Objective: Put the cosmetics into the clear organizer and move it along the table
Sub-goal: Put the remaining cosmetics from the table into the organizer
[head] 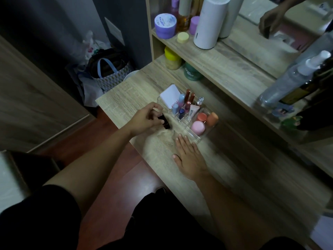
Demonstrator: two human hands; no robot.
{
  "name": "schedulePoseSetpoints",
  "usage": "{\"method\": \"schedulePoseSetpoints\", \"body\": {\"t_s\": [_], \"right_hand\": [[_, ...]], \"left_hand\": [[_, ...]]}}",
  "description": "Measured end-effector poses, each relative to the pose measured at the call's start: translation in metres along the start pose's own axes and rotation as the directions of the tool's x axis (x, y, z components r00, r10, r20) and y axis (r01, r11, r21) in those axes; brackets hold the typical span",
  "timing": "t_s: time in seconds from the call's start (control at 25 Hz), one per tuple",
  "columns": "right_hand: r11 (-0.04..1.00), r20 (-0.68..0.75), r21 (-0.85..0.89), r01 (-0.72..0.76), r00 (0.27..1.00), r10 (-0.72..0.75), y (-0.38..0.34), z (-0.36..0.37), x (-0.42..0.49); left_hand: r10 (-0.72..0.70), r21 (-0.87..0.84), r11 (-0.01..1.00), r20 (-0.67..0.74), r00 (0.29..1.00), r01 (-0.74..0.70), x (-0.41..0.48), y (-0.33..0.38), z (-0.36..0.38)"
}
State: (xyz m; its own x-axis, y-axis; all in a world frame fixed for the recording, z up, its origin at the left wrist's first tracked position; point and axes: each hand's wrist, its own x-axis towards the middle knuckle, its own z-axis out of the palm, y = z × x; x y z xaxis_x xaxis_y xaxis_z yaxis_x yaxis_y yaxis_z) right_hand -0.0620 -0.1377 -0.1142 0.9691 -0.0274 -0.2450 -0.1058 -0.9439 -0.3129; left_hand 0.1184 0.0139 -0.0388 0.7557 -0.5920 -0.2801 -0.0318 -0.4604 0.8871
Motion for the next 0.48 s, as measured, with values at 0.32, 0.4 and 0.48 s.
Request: {"method": "schedulePoseSetpoints", "body": {"t_s": [0.32,0.4,0.48], "right_hand": [[0.999,0.016,-0.032,0.012,1.0,-0.012,0.006,0.007,0.004],[1.0,0.015,-0.028,0.013,1.0,-0.013,0.006,0.007,0.004],[1.0,0.005,-0.026,0.016,1.0,-0.015,0.005,0.007,0.004]], "left_hand": [[0.149,0.191,0.969,0.04,0.988,-0.154,0.01,0.042,0.02],[0.135,0.187,0.973,0.003,0.991,-0.133,0.013,0.045,0.028],[0.179,0.251,0.953,-0.012,0.984,-0.17,0.015,0.046,0.035]]}}
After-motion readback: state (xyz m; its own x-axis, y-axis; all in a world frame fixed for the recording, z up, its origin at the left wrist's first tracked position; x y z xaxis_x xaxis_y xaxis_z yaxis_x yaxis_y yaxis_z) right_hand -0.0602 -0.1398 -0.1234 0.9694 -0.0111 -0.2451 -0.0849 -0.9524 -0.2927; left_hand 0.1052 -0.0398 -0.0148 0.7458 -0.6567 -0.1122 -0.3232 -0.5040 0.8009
